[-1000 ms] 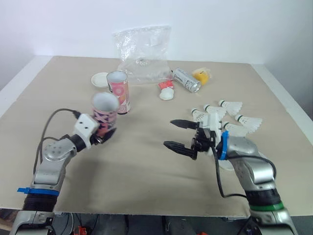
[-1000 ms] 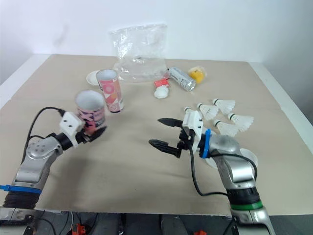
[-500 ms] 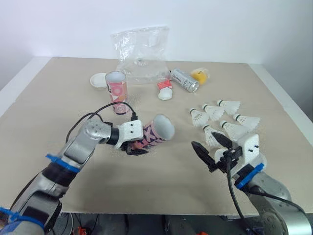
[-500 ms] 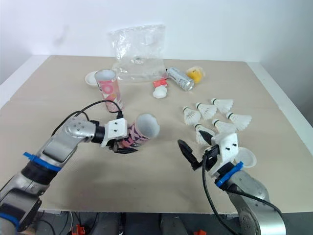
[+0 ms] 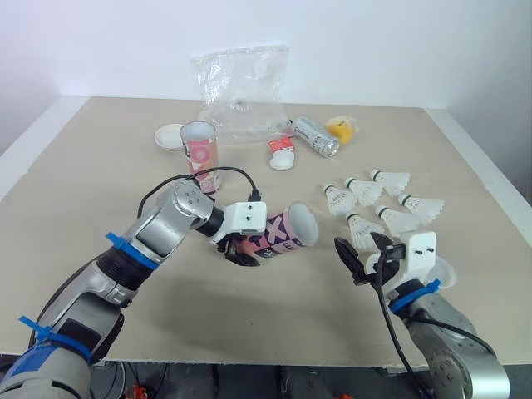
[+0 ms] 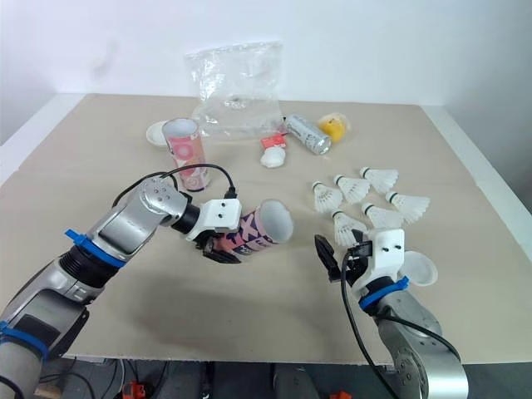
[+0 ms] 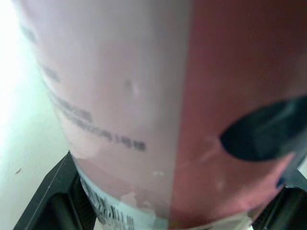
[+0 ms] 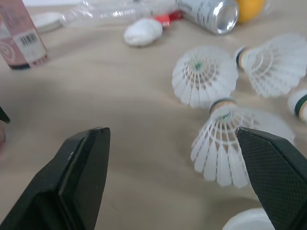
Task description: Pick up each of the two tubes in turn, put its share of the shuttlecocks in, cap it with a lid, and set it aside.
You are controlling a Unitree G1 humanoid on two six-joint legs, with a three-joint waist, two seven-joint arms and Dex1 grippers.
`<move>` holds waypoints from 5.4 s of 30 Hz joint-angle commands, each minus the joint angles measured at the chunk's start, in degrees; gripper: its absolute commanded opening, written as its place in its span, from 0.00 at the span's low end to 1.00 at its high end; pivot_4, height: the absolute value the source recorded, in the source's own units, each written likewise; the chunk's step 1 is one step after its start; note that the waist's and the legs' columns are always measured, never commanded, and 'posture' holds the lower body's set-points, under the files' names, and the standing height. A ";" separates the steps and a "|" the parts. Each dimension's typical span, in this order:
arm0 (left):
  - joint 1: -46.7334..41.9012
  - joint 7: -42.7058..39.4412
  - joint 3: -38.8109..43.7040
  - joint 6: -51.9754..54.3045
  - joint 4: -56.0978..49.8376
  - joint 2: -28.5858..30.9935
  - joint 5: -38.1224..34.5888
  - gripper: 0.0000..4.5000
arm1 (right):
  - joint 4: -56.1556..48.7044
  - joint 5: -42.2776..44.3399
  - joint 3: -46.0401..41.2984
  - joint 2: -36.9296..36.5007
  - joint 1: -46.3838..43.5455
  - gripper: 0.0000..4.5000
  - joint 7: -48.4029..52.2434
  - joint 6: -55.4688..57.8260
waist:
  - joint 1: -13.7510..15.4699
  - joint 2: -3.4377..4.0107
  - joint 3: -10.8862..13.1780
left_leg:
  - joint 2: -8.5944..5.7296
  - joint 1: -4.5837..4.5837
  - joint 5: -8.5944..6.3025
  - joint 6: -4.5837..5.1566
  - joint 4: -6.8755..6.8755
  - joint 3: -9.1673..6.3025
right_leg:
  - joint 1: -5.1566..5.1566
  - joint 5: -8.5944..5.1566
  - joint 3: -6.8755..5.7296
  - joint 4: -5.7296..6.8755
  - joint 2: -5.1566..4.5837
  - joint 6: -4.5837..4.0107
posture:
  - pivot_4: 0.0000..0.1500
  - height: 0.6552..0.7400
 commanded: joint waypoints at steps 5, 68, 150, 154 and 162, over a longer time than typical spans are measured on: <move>-0.43 0.92 0.59 2.29 -2.01 -0.62 0.18 0.79 | 4.55 -0.43 -0.07 -0.20 -4.51 1.00 -0.19 -1.39 | 0.00 0.01 0.00 | 0.00 0.00 0.01 0.01 0.00 -0.05 | 0.03 0.00 -0.01 0.00 0.02 0.00 | 1.00 1.00; 0.48 2.51 2.39 5.59 1.22 -3.48 -2.88 0.74 | 4.71 -5.04 3.50 -39.41 -23.97 0.00 46.31 -29.73 | 0.08 0.28 0.03 | -0.55 0.04 0.15 0.26 0.30 -0.32 | 0.44 -0.03 -0.05 0.02 -0.29 0.27 | 1.00 1.00; 6.72 9.16 5.16 15.69 -15.19 4.65 -8.91 0.74 | 41.60 -12.35 2.28 14.64 -38.69 0.62 -21.36 -8.43 | -0.31 0.54 0.13 | -0.54 0.06 0.21 0.33 0.10 -0.58 | 0.27 -0.18 -0.09 0.50 -0.11 0.25 | 1.00 1.00; 6.82 9.50 5.23 15.80 -15.29 4.62 -9.08 0.74 | 42.63 -12.65 1.64 13.51 -39.24 0.36 -21.01 -8.61 | -0.32 0.54 0.13 | -0.54 0.06 0.21 0.33 0.09 -0.58 | 0.26 -0.17 -0.09 0.50 -0.11 0.26 | 1.00 1.00; 6.65 10.00 4.85 15.24 -14.83 4.53 -9.48 0.74 | 40.51 -12.66 1.23 12.84 -38.26 0.02 -20.78 -8.08 | -0.32 0.54 0.13 | -0.54 0.06 0.21 0.33 0.04 -0.58 | 0.24 -0.17 -0.09 0.50 -0.11 0.29 | 1.00 1.00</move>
